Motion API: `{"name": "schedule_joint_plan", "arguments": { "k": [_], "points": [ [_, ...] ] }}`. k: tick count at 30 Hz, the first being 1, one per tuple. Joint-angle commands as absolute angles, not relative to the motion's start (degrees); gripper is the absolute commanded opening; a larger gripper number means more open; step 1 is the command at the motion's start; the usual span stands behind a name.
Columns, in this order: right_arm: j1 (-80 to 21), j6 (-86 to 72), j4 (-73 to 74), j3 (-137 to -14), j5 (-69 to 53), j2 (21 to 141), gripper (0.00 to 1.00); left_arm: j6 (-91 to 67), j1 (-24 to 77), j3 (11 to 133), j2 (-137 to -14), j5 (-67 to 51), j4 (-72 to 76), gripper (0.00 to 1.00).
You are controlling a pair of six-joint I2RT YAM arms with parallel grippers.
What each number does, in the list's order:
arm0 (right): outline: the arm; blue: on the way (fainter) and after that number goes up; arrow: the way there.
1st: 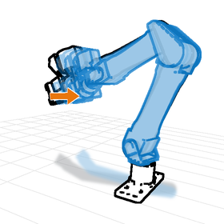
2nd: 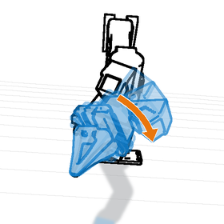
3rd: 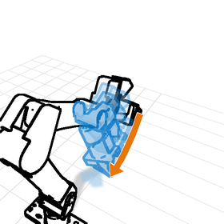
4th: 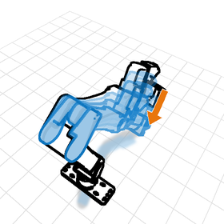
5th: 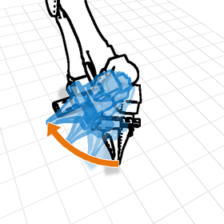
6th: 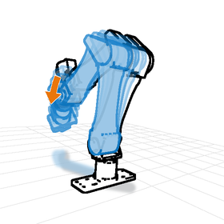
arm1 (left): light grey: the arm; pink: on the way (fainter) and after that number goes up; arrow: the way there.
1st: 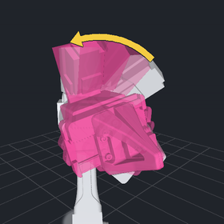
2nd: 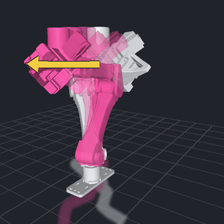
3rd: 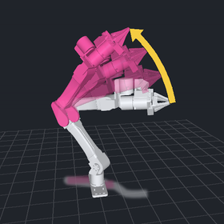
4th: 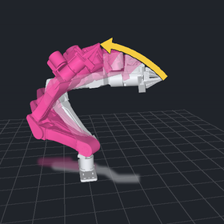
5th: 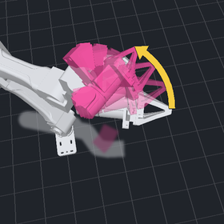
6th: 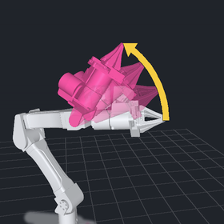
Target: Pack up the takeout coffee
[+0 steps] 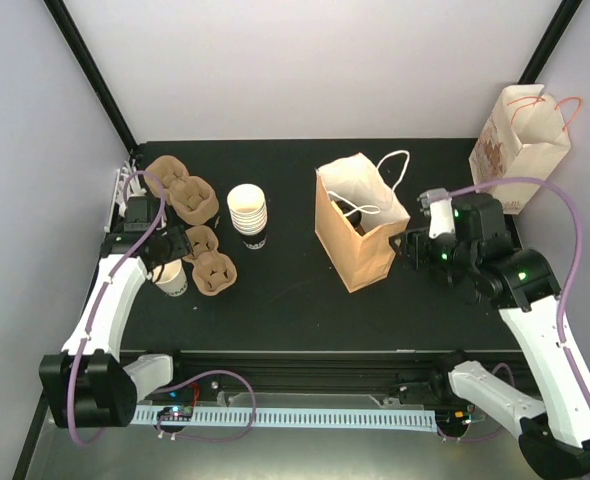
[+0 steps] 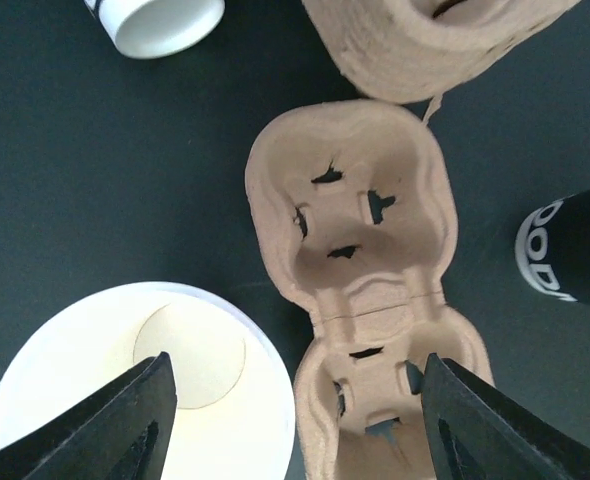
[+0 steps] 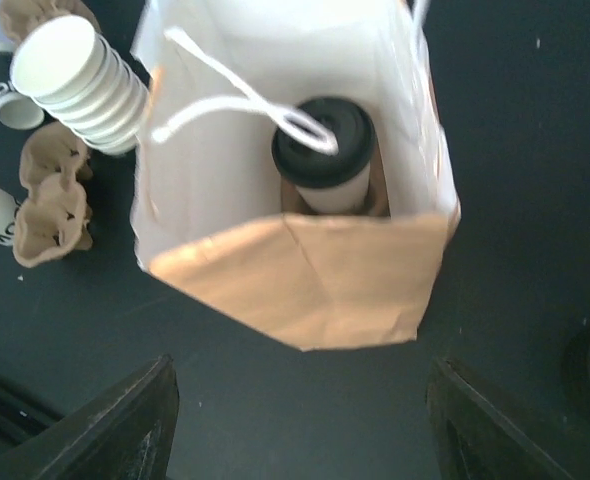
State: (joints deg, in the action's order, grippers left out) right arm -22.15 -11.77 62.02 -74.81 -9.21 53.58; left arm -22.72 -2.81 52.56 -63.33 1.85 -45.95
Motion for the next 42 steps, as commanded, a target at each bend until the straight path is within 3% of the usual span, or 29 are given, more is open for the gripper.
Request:
{"name": "schedule_joint_plan", "arguments": {
  "k": [1,8,16,25,31,34,42],
  "points": [
    [-22.4,-16.0,58.2,-68.4,-10.2,48.6,0.70,-21.8,-3.4,53.2,-66.6,1.1,-47.4,0.68],
    [-22.4,-18.6,55.8,-64.0,-11.4,46.5,0.66,-23.4,-3.5,51.1,-70.3,-2.0,-45.9,0.53],
    [-22.4,-23.8,55.3,-61.1,-4.9,44.6,0.65,-25.2,-3.5,50.6,-68.3,1.6,-47.6,0.02],
    [-22.4,-28.1,53.8,-56.3,0.1,42.5,0.65,-27.9,-3.4,55.7,-53.9,11.7,-57.8,0.02],
    [-22.3,-33.1,55.2,-55.3,7.7,44.4,0.64,-26.2,0.3,56.2,-46.8,1.2,-58.7,0.02],
    [-22.1,-33.8,54.7,-54.9,9.6,44.5,0.64,-30.8,10.1,55.9,-46.3,-0.4,-58.2,0.01],
    [-15.1,-33.6,55.4,-56.1,14.1,44.5,0.62,-46.1,44.9,59.9,-54.0,16.0,-60.6,0.01]
  ]
}}
